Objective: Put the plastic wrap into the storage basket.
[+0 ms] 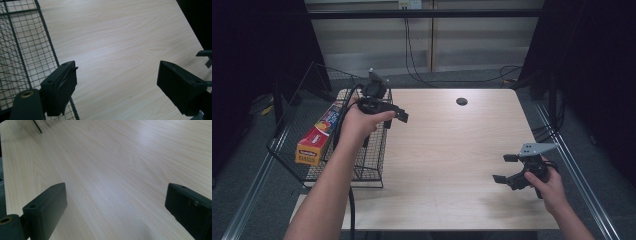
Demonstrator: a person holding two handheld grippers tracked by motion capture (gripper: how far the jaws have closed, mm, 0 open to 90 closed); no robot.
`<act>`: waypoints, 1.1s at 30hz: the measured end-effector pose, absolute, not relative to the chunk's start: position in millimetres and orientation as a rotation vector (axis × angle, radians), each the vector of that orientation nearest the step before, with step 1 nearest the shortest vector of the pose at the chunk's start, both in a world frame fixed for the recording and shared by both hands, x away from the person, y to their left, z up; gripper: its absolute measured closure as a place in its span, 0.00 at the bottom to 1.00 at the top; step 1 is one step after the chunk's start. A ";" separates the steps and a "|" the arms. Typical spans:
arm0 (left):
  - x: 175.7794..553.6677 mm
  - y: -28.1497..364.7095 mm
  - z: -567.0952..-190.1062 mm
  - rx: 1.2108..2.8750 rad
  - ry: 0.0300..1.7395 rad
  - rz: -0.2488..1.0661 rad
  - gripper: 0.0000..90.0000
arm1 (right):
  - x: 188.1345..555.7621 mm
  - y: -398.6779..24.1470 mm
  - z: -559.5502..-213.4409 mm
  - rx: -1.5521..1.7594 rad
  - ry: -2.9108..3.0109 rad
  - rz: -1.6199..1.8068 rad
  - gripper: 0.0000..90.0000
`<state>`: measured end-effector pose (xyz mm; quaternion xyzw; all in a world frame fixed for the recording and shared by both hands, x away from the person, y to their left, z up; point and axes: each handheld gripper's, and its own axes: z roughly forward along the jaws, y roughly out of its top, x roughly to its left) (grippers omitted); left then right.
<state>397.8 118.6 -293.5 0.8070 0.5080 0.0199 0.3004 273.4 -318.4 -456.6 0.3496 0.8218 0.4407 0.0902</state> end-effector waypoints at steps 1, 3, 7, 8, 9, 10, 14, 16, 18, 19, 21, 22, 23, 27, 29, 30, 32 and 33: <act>397.4 117.3 -294.6 2.141 1.347 0.052 0.18 | 273.4 -318.4 -456.6 1.039 2.443 1.310 0.04; 395.3 111.6 -299.4 2.150 1.329 0.044 0.18 | 273.2 -318.1 -456.6 1.039 2.443 1.311 0.04; 393.0 106.7 -304.5 2.156 1.298 0.037 0.18 | 273.3 -317.8 -456.7 1.043 2.444 1.310 0.04; 392.1 105.0 -306.6 2.153 1.296 0.034 0.18 | 273.2 -317.4 -456.8 1.044 2.446 1.308 0.04; 391.6 103.5 -308.8 2.159 1.289 0.028 0.17 | 273.1 -317.4 -456.9 1.042 2.449 1.306 0.04; 391.0 102.1 -310.9 2.164 1.282 0.025 0.17 | 273.0 -317.3 -456.9 1.043 2.450 1.303 0.04; 388.5 96.2 -318.9 2.172 1.247 0.014 0.17 | 273.1 -317.0 -457.1 1.040 2.452 1.303 0.04; 387.1 93.3 -322.5 2.179 1.237 0.006 0.17 | 273.2 -316.8 -457.4 1.036 2.457 1.300 0.04; 385.3 89.8 -327.8 2.190 1.215 0.002 0.16 | 273.1 -316.4 -457.5 1.034 2.456 1.300 0.04; 385.3 89.8 -327.8 2.190 1.215 0.002 0.16 | 273.0 -316.3 -457.5 1.033 2.459 1.300 0.04; 383.9 87.6 -331.2 2.199 1.202 -0.001 0.16 | 273.0 -316.4 -457.5 1.031 2.462 1.300 0.04; 383.1 86.6 -333.0 2.202 1.199 0.002 0.16 | 272.9 -316.4 -457.5 1.031 2.462 1.299 0.04; 382.1 85.0 -335.1 2.198 1.197 0.004 0.16 | 272.9 -316.4 -457.5 1.031 2.463 1.299 0.04; 379.1 80.5 -342.6 2.217 1.166 0.000 0.16 | 273.4 -316.2 -457.8 1.027 2.463 1.297 0.04; 377.6 78.2 -346.0 2.231 1.150 -0.005 0.16 | 273.3 -314.9 -458.4 1.028 2.468 1.290 0.04; 376.8 76.9 -347.9 2.228 1.146 -0.008 0.16 | 273.3 -314.9 -458.4 1.028 2.468 1.290 0.04; 374.5 73.5 -353.2 2.221 1.138 -0.024 0.16 | 273.3 -314.4 -458.6 1.027 2.471 1.288 0.04; 374.0 72.5 -355.1 2.227 1.131 -0.019 0.16 | 273.2 -314.2 -458.7 1.026 2.476 1.288 0.04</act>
